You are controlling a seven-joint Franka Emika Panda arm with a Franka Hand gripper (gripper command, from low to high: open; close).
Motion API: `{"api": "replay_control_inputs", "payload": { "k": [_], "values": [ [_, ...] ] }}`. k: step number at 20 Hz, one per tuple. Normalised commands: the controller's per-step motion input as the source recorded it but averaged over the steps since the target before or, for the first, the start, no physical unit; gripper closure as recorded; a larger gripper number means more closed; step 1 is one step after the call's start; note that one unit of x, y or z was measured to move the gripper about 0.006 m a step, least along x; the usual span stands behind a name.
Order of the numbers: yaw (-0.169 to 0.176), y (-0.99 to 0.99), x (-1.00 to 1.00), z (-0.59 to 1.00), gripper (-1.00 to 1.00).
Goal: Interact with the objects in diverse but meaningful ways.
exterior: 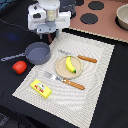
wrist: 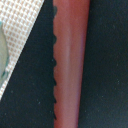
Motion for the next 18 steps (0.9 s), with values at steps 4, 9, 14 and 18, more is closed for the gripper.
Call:
{"api": "replay_control_inputs", "payload": {
  "k": [4,9,14,18],
  "values": [
    [0.0,0.0,-0.35,-0.13,-1.0],
    [0.0,0.0,-0.39,-0.24,-1.0],
    [0.0,0.0,-0.4,-0.27,-1.0],
    [0.0,0.0,-0.32,-0.05,-1.0]
  ]
}}
